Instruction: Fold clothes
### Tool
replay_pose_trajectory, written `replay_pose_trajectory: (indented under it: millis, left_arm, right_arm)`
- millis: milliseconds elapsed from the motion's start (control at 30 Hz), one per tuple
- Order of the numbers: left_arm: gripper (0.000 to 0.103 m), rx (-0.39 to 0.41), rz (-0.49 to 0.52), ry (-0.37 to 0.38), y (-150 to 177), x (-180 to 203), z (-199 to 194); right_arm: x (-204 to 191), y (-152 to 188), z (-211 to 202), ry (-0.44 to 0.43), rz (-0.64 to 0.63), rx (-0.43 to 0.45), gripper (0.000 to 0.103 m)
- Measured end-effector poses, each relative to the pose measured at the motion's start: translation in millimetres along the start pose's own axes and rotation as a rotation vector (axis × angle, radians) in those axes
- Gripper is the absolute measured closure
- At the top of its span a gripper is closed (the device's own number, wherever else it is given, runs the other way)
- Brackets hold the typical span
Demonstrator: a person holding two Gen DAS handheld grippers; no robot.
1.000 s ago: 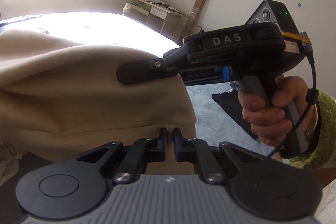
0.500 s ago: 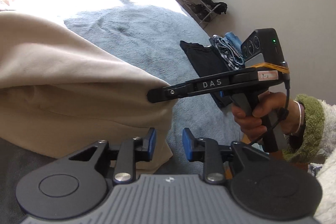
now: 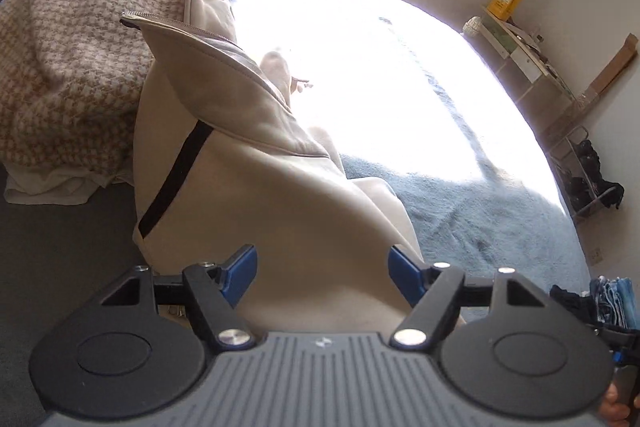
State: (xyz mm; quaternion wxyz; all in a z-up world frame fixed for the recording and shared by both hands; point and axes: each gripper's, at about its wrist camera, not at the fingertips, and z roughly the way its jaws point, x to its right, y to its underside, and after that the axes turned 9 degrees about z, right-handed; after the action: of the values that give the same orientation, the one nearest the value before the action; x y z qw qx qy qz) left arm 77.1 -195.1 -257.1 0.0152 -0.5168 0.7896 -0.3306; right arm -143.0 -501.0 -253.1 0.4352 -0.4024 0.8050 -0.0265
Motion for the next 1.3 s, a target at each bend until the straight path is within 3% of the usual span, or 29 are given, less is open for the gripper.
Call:
replay_pose_trajectory:
  millis: [100, 200, 300, 367, 400, 433, 467, 500, 567, 633, 667, 867, 1000, 1133, 1200, 1300]
  left_arm:
    - [0.026, -0.058, -0.032, 0.03, -12.7, 8.4, 32.1]
    - [0.023, -0.153, -0.006, -0.02, -16.3, 26.2, 63.7]
    - [0.019, -0.205, 0.025, -0.091, -12.3, 39.5, 86.5]
    - [0.024, -0.216, 0.058, -0.123, -8.0, 46.5, 96.1]
    - [0.027, -0.224, 0.076, -0.128, -5.6, 48.4, 99.9]
    - [0.04, -0.234, 0.096, -0.128, -3.0, 49.3, 103.3]
    - [0.057, -0.244, 0.115, -0.128, -0.4, 50.2, 106.8]
    - [0.065, -0.25, 0.124, -0.115, 3.3, 49.0, 108.5]
    - [0.092, -0.255, 0.127, -0.079, 10.3, 43.6, 107.7]
    - [0.096, -0.24, 0.13, -0.065, 12.6, 37.0, 97.1]
    - [0.097, -0.227, 0.13, -0.057, 13.8, 32.2, 88.1]
    - [0.098, -0.174, 0.093, -0.055, 29.1, -17.8, 1.1]
    - [0.098, -0.181, 0.048, -0.097, 42.2, -61.3, -50.0]
    - [0.098, -0.23, 0.019, -0.182, 61.2, -102.6, -60.2]
    - [0.098, -0.245, 0.0, -0.198, 71.6, -120.4, -58.2]
    - [0.098, -0.255, -0.013, -0.218, 88.9, -140.7, -56.4]
  right_arm:
    - [-2.0, -27.0, 69.0, 0.087, 0.026, 0.007, 0.029]
    - [4.6, -40.7, 113.6, 0.131, 0.042, 0.013, 0.029]
    - [19.1, -44.2, 155.1, 0.182, 0.081, -0.1, 0.028]
    - [27.7, -34.1, 167.2, 0.21, 0.134, -0.199, 0.029]
    - [30.6, -26.7, 166.8, 0.219, 0.155, -0.229, 0.03]
    - [32.1, -19.5, 162.6, 0.22, 0.165, -0.242, 0.032]
    - [33.5, -11.9, 157.6, 0.22, 0.174, -0.254, 0.04]
    - [34.1, -2.2, 149.2, 0.218, 0.177, -0.26, 0.045]
    - [33.3, 14.1, 138.3, 0.222, 0.177, -0.286, 0.073]
    - [27.7, 27.8, 128.1, 0.198, 0.178, -0.293, 0.091]
    - [23.2, 34.2, 122.6, 0.182, 0.177, -0.293, 0.094]
    - [-33.6, 81.1, 83.1, 0.024, 0.191, -0.336, 0.099]
    - [-81.8, 140.2, 75.5, -0.144, 0.258, -0.487, 0.103]
    - [-144.6, 196.7, 88.9, -0.148, 0.065, -0.621, 0.103]
    - [-158.7, 195.6, 91.4, -0.153, 0.003, -0.598, 0.101]
    - [-161.0, 147.1, 81.4, -0.12, -0.097, -0.418, 0.099]
